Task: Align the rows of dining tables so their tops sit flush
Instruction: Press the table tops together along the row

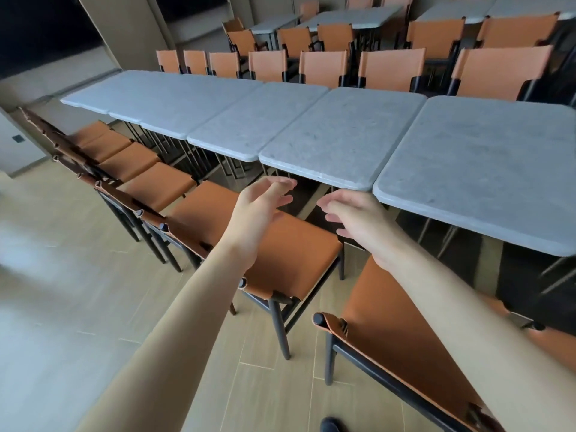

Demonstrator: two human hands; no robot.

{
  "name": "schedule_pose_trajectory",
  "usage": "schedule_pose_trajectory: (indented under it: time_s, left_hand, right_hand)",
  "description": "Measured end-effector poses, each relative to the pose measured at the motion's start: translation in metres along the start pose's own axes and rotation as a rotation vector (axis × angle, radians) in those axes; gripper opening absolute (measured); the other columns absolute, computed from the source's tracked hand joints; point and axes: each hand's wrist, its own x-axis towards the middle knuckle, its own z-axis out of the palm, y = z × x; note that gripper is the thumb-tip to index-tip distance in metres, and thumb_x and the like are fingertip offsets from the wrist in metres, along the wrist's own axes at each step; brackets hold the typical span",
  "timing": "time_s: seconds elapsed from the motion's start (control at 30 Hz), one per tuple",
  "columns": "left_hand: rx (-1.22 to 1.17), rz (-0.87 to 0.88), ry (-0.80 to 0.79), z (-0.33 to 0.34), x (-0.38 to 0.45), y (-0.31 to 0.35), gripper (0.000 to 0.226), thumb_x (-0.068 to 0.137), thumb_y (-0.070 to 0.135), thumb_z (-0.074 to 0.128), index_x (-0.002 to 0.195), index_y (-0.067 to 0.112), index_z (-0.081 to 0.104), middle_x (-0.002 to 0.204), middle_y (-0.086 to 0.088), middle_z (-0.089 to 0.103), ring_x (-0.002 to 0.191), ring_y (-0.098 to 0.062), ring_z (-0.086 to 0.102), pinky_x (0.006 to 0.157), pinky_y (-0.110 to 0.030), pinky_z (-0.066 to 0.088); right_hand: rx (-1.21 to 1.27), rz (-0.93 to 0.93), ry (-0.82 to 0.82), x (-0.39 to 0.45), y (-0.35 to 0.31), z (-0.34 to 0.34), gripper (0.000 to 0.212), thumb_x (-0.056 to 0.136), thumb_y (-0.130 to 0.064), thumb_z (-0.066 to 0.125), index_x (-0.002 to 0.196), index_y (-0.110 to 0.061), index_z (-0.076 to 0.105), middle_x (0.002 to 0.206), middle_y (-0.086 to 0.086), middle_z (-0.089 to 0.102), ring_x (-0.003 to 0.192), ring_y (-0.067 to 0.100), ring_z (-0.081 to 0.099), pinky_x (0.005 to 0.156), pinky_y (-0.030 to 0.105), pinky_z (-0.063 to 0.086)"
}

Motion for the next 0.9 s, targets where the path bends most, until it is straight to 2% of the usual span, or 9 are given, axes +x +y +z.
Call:
schedule_pose_trajectory:
  time_s: [0.17, 0.27, 0.33, 0.43, 0.5, 0.63, 0.77, 0.83, 0.9]
  left_hand:
    - [0.008, -0.027, -0.045, 0.002, 0.068, -0.005, 0.019, 0.098, 0.028, 0.057, 0.103, 0.021, 0.073, 0.116, 0.009, 0.072, 0.109, -0.008, 0.067, 0.105, -0.038, 0.049]
    - [0.051, -0.015, -0.094, 0.02, 0.105, -0.009, 0.018, 0.098, 0.024, 0.058, 0.106, 0.014, 0.071, 0.112, 0.004, 0.072, 0.112, -0.019, 0.066, 0.103, -0.039, 0.049]
    - [0.074, 0.0, -0.17, 0.04, 0.125, -0.013, 0.013, 0.098, 0.024, 0.06, 0.099, 0.015, 0.07, 0.099, 0.006, 0.072, 0.109, -0.019, 0.066, 0.101, -0.036, 0.048]
    - [0.125, 0.021, -0.307, 0.076, 0.154, -0.024, 0.013, 0.097, 0.023, 0.062, 0.087, 0.027, 0.069, 0.082, 0.017, 0.067, 0.095, -0.008, 0.064, 0.096, -0.028, 0.048]
    - [0.144, 0.022, -0.389, 0.101, 0.173, -0.033, 0.011, 0.097, 0.023, 0.062, 0.09, 0.026, 0.07, 0.088, 0.016, 0.068, 0.097, -0.004, 0.063, 0.092, -0.023, 0.048]
    - [0.178, 0.048, -0.545, 0.153, 0.211, -0.057, 0.01, 0.097, 0.026, 0.062, 0.091, 0.028, 0.07, 0.092, 0.019, 0.069, 0.089, 0.006, 0.061, 0.072, -0.006, 0.041]
    - [0.199, 0.048, -0.651, 0.198, 0.247, -0.093, 0.007, 0.094, 0.027, 0.064, 0.096, 0.025, 0.07, 0.11, 0.008, 0.07, 0.108, -0.005, 0.062, 0.075, -0.008, 0.044]
    - [0.239, 0.052, -0.687, 0.218, 0.263, -0.116, 0.01, 0.093, 0.027, 0.066, 0.1, 0.022, 0.069, 0.119, 0.006, 0.065, 0.117, -0.01, 0.058, 0.073, -0.006, 0.045]
    - [0.311, 0.066, -0.711, 0.229, 0.272, -0.137, 0.011, 0.092, 0.029, 0.068, 0.101, 0.023, 0.068, 0.121, 0.007, 0.06, 0.118, -0.011, 0.056, 0.081, -0.012, 0.044]
  right_hand:
    - [-0.022, 0.05, 0.029, 0.05, 0.002, -0.001, 0.019, 0.096, -0.021, 0.059, 0.09, -0.033, 0.073, 0.101, -0.021, 0.07, 0.105, 0.0, 0.064, 0.104, 0.037, 0.051]
    - [-0.032, 0.082, 0.099, 0.072, 0.007, -0.019, 0.018, 0.096, -0.021, 0.059, 0.093, -0.031, 0.073, 0.103, -0.021, 0.069, 0.107, 0.001, 0.064, 0.102, 0.036, 0.052]
    - [-0.032, 0.123, 0.16, 0.083, 0.015, -0.034, 0.017, 0.096, -0.022, 0.059, 0.095, -0.031, 0.073, 0.105, -0.021, 0.068, 0.111, 0.003, 0.063, 0.101, 0.035, 0.052]
    - [-0.036, 0.188, 0.247, 0.095, 0.031, -0.054, 0.016, 0.097, -0.022, 0.059, 0.097, -0.03, 0.073, 0.107, -0.021, 0.067, 0.112, 0.003, 0.062, 0.106, 0.037, 0.048]
    - [-0.041, 0.226, 0.312, 0.102, 0.04, -0.068, 0.015, 0.096, -0.022, 0.06, 0.097, -0.03, 0.073, 0.107, -0.02, 0.068, 0.111, 0.003, 0.062, 0.105, 0.037, 0.049]
    - [-0.083, 0.277, 0.482, 0.115, 0.064, -0.096, 0.015, 0.095, -0.021, 0.061, 0.098, -0.028, 0.073, 0.098, -0.023, 0.066, 0.098, -0.005, 0.06, 0.093, 0.026, 0.049]
    - [-0.142, 0.33, 0.58, 0.134, 0.1, -0.115, 0.016, 0.094, -0.022, 0.062, 0.103, -0.027, 0.073, 0.104, -0.023, 0.065, 0.107, -0.004, 0.059, 0.084, 0.016, 0.043]
    - [-0.176, 0.359, 0.623, 0.144, 0.119, -0.124, 0.017, 0.094, -0.021, 0.062, 0.106, -0.027, 0.072, 0.105, -0.023, 0.065, 0.106, -0.005, 0.058, 0.078, 0.01, 0.04]
    - [-0.204, 0.371, 0.655, 0.148, 0.135, -0.129, 0.02, 0.094, -0.021, 0.062, 0.111, -0.027, 0.07, 0.111, -0.019, 0.066, 0.102, -0.008, 0.058, 0.074, 0.009, 0.039]
